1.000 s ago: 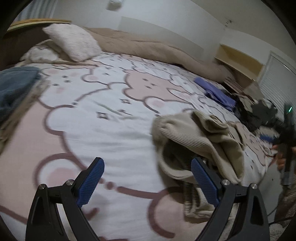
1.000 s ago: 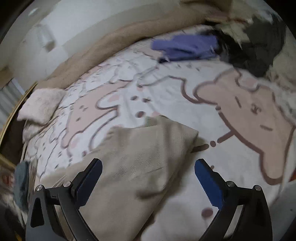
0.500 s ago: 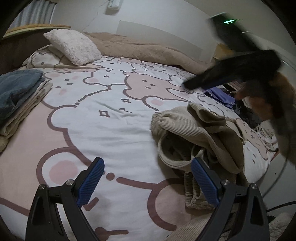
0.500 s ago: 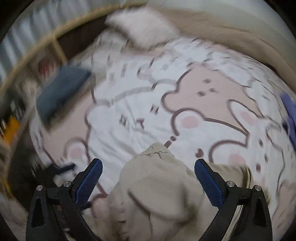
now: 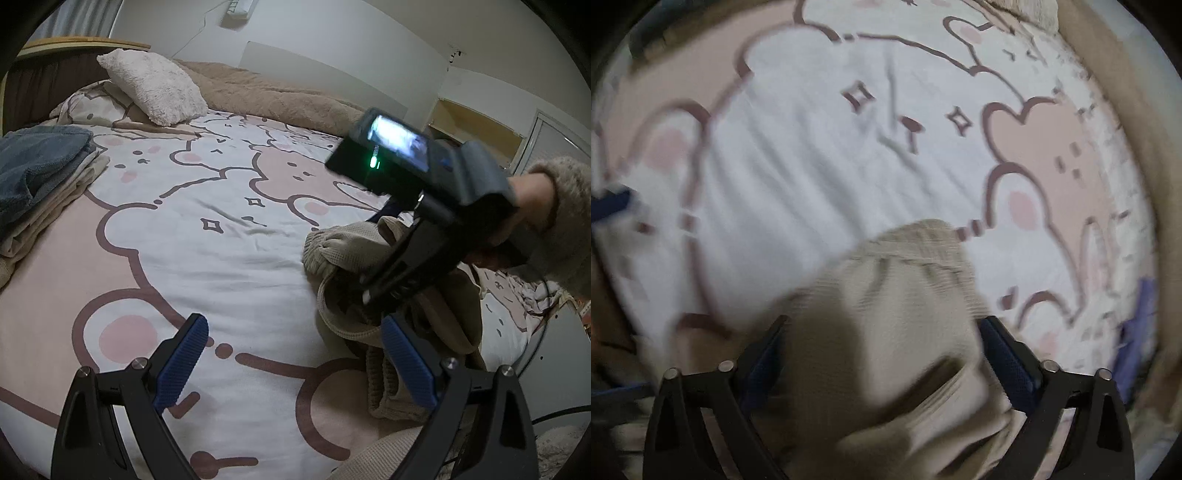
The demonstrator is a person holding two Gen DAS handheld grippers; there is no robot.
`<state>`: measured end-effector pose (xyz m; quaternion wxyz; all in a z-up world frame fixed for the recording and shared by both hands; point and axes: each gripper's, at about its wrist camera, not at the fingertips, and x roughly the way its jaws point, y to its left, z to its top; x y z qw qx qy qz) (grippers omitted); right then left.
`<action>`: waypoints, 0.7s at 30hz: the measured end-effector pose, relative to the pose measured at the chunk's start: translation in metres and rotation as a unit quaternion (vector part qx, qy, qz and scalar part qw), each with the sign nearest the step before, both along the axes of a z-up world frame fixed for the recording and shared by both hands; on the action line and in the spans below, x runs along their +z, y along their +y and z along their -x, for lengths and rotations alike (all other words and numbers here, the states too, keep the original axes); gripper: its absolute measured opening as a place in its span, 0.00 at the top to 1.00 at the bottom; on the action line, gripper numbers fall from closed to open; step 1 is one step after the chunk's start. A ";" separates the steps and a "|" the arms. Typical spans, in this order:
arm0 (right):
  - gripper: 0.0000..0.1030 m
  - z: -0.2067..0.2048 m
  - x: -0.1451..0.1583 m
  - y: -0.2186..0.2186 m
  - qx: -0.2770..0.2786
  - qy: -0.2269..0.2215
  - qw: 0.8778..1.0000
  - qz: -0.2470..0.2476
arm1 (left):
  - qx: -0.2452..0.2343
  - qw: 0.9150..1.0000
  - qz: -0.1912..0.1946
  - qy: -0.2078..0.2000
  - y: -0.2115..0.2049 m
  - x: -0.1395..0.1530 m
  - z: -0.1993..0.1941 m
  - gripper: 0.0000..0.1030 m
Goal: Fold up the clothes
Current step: 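Lift the beige pants with the right tool and carry them onto the bed, then grasp the pants waistband with the left tool beside the right tool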
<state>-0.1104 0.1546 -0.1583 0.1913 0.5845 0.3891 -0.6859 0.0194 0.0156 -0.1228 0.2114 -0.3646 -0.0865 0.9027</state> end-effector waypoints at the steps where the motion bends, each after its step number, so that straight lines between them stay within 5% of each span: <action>1: 0.43 0.003 0.000 0.005 -0.005 0.004 1.000 0.001 | 0.000 1.000 0.000 0.002 0.000 0.001 -0.001 0.07; 3: 0.65 0.013 0.013 0.021 -0.046 0.001 0.998 0.049 | 0.002 1.000 -0.002 0.004 -0.002 0.002 -0.002 0.07; 5: 0.73 0.022 0.039 0.042 -0.101 -0.004 0.987 0.127 | 0.004 1.000 -0.006 0.006 -0.003 0.003 -0.002 0.07; 11: 0.76 0.027 0.125 0.105 -0.220 0.016 0.916 0.335 | 0.010 1.000 -0.017 0.020 -0.008 0.013 -0.004 0.07; 21: 0.77 -0.016 0.257 0.108 -0.142 0.070 0.812 0.561 | 0.033 0.994 -0.019 0.098 -0.029 0.068 -0.014 0.07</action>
